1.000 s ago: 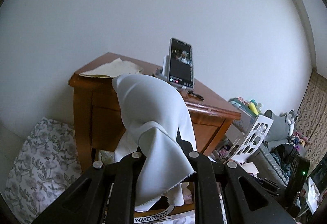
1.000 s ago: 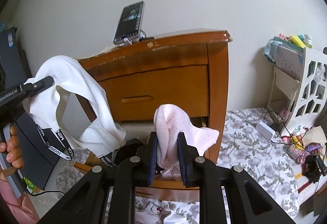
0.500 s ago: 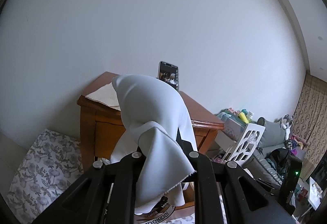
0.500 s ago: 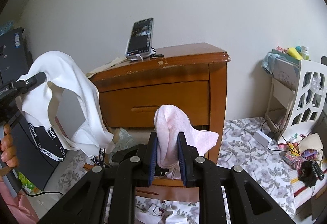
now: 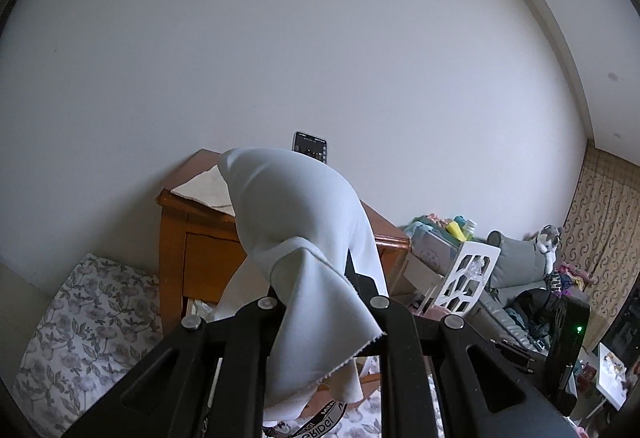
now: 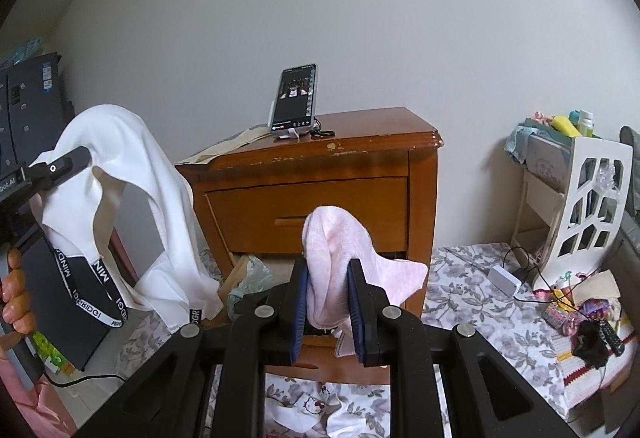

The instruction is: Organize soft objects

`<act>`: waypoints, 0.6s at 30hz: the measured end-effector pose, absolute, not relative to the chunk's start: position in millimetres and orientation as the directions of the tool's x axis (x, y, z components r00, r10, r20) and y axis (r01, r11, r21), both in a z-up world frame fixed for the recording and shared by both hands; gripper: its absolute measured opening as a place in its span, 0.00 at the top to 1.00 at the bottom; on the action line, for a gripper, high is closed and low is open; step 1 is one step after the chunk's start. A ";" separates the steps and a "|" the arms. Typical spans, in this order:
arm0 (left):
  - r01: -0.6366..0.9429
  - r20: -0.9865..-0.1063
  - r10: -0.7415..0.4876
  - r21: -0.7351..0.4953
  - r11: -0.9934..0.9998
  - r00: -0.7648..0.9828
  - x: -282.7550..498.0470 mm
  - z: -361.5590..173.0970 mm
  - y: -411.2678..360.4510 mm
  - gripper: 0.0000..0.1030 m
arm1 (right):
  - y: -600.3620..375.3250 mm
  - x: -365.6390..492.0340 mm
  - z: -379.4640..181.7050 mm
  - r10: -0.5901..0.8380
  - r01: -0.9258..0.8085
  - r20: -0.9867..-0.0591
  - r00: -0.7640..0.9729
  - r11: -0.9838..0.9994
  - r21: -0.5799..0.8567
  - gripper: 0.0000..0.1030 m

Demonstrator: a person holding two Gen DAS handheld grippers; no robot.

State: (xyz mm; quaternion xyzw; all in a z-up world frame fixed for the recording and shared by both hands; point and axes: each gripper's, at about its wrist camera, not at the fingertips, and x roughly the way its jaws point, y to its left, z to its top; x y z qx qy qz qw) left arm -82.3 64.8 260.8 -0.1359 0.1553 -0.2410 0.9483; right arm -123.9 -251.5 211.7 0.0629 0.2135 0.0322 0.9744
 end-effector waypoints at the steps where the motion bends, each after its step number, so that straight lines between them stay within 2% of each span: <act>1: 0.416 -0.232 -0.501 -0.334 0.846 0.833 -85.4 260.0 65.0 0.86 | -250.2 -126.8 212.1 0.091 -0.038 -0.412 0.907 0.990 0.136 0.80; 18: 0.401 -0.336 -0.511 -0.345 0.848 0.791 -104.5 231.8 60.0 0.86 | -239.2 -151.8 203.6 0.093 -0.039 -0.442 0.892 0.991 0.130 0.80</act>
